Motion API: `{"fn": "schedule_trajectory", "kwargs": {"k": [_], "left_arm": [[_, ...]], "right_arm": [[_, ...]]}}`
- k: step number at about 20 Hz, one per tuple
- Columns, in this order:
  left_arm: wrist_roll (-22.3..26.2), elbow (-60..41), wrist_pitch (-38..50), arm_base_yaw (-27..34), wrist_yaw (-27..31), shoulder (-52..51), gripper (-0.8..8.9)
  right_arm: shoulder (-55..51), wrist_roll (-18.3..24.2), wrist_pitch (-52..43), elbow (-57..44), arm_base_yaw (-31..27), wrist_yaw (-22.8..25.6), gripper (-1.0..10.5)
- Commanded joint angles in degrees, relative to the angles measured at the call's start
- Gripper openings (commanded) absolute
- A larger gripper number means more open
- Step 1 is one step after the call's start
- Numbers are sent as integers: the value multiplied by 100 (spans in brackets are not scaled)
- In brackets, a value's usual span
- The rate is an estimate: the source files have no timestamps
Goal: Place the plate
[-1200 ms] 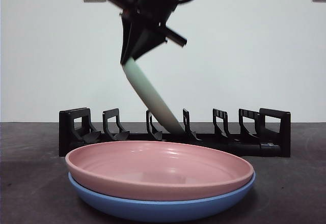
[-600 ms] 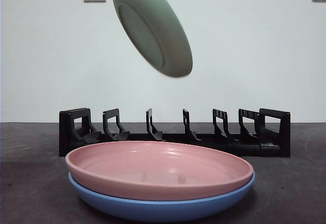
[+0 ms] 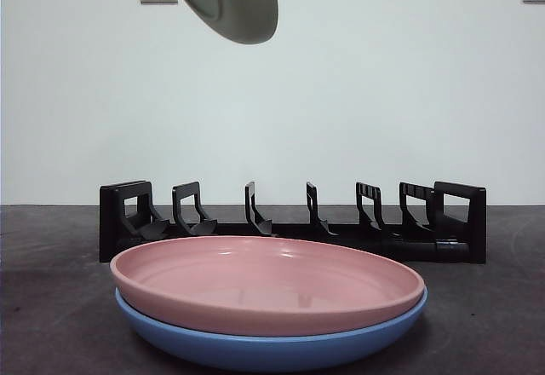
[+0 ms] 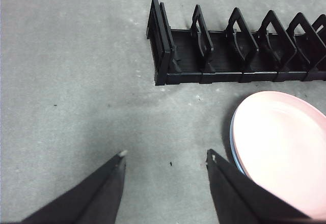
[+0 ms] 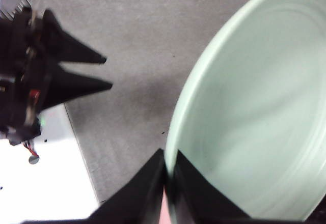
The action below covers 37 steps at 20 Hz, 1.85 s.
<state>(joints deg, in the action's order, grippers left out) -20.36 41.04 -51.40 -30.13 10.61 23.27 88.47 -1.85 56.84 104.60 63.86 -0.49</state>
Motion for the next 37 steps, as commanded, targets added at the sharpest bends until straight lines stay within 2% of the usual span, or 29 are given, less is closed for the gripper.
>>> {"fn": "schedule_trajectory", "kwargs": {"k": [1, 5, 8, 10, 13, 17, 19, 24, 28, 33, 37], "left_arm": [[13, 63, 42, -24, 31, 17, 250], [-17, 63, 42, -24, 31, 17, 250], [-186, 63, 42, -24, 28, 17, 250], [-238, 63, 42, -24, 31, 17, 250], [-291, 63, 42, -24, 28, 17, 250], [-313, 63, 37, -24, 28, 17, 250], [-313, 63, 37, -24, 28, 17, 250], [-308, 63, 35, -24, 28, 17, 250], [-306, 63, 28, -24, 31, 17, 250], [-304, 63, 28, -24, 31, 17, 250], [-304, 63, 26, -24, 31, 17, 250]], "right_arm": [[-796, 55, -933, -1185, 417, 361, 14], [-2072, -369, -2164, -3198, 968, 994, 14], [-2702, -527, -2420, -4330, 1467, 1871, 14], [-2903, -549, -2463, -4911, 1825, 2286, 14], [-2876, -715, -2186, -5305, 2085, 2315, 14], [-2520, -695, -1626, -5313, 2142, 2275, 14], [-2332, -527, -1556, -5313, 2140, 2129, 14], [-1770, 208, -1519, -5311, 2140, 1930, 14], [-1349, 743, -1233, -5217, 2138, 1932, 14], [-1051, 1655, -1130, -5003, 2133, 1996, 15], [-822, 2146, -1141, -4942, 2052, 2002, 14]]}}
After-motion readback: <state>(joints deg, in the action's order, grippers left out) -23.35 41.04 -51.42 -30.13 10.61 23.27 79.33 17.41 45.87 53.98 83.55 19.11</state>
